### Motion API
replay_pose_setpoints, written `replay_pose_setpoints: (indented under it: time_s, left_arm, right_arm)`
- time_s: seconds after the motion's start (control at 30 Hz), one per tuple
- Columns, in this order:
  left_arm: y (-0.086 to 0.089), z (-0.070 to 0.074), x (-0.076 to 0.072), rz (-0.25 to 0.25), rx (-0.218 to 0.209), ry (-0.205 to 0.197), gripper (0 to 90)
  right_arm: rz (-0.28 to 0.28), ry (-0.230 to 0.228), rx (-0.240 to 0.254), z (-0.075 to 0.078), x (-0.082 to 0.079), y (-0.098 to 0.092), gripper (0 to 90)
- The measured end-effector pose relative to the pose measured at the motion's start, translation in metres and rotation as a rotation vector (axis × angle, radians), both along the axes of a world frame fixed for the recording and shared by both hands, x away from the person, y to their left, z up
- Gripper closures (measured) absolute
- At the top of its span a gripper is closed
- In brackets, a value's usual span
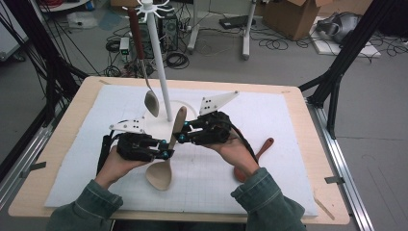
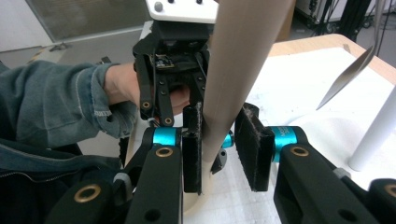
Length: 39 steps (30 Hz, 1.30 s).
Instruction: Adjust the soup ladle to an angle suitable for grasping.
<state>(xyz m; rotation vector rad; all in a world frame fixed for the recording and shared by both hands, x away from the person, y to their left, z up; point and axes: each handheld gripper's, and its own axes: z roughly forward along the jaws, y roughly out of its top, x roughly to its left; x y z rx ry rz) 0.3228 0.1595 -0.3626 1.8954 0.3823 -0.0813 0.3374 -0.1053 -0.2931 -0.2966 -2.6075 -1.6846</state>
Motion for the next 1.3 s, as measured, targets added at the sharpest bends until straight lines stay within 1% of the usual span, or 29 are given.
replay_pose_setpoints:
  time_s: [0.1,0.17,0.23,0.27,0.37,0.4,0.47,0.57,0.63,0.7,0.77,0.83,0.87,0.9,1.0,1.1,1.2,1.27,1.3]
  left_arm:
    - [0.001,-0.001,0.002,-0.003,0.001,0.014,70.5]
    - [0.001,-0.002,0.003,-0.008,0.009,0.020,70.1]
    - [0.001,-0.003,0.003,-0.011,0.009,0.029,69.9]
    - [0.001,-0.003,0.004,-0.012,0.011,0.025,70.0]
    - [0.000,-0.004,0.005,-0.016,0.017,0.032,70.3]
    - [-0.001,-0.004,0.005,-0.019,0.014,0.036,70.5]
    - [-0.002,-0.005,0.004,-0.022,0.016,0.031,73.7]
    - [-0.003,-0.004,0.003,-0.020,0.009,0.025,78.0]
    - [-0.003,-0.004,0.003,-0.026,0.008,0.026,78.2]
    - [-0.002,-0.004,0.004,-0.029,0.003,0.031,77.3]
    - [-0.002,-0.004,0.004,-0.028,0.006,0.034,71.0]
    - [-0.004,-0.005,0.004,-0.037,0.010,0.037,68.6]
    - [-0.005,-0.005,0.003,-0.037,0.009,0.042,68.1]
    - [-0.006,-0.005,0.003,-0.044,0.019,0.036,68.1]
    - [-0.008,-0.006,0.003,-0.046,0.020,0.041,69.7]
    - [-0.008,-0.005,0.002,-0.047,0.028,0.026,72.4]
    - [-0.009,-0.004,0.000,-0.032,0.038,0.006,74.2]
    - [-0.009,-0.003,-0.001,-0.031,0.042,-0.007,75.5]
    - [-0.009,-0.003,-0.002,-0.028,0.047,-0.010,76.3]
  right_arm:
    - [0.007,-0.007,-0.001,0.000,0.000,0.001,74.0]
    - [0.004,-0.002,-0.001,0.001,-0.001,0.002,74.1]
    - [0.004,-0.002,0.010,0.001,0.000,0.001,74.2]
    - [0.004,0.000,0.016,0.001,0.000,0.001,74.3]
    - [0.003,-0.005,0.032,0.002,0.000,0.000,74.4]
    - [0.002,-0.003,0.046,0.002,0.001,-0.001,74.5]
    - [0.005,-0.001,0.055,0.003,0.001,0.000,74.6]
    - [0.006,-0.007,0.051,0.001,0.000,0.002,74.8]
    - [0.007,-0.007,0.063,0.000,0.000,0.003,74.9]
    - [0.015,-0.005,0.061,0.000,0.000,0.003,75.0]
    - [0.020,-0.009,0.063,0.000,0.001,0.004,75.0]
    - [0.030,0.007,0.078,0.000,0.000,0.005,75.1]
    - [0.035,0.010,0.082,0.000,0.000,0.005,75.1]
    - [0.042,0.007,0.093,0.000,0.000,0.005,75.1]
    - [0.054,0.004,0.108,0.002,0.000,0.006,75.1]
    - [0.054,0.002,0.110,0.002,-0.001,0.006,75.0]
    - [0.046,0.007,0.118,0.000,0.000,0.007,74.7]
    - [0.022,0.010,0.116,-0.001,0.000,0.008,73.7]
    - [0.017,0.010,0.119,-0.002,0.001,0.009,71.6]
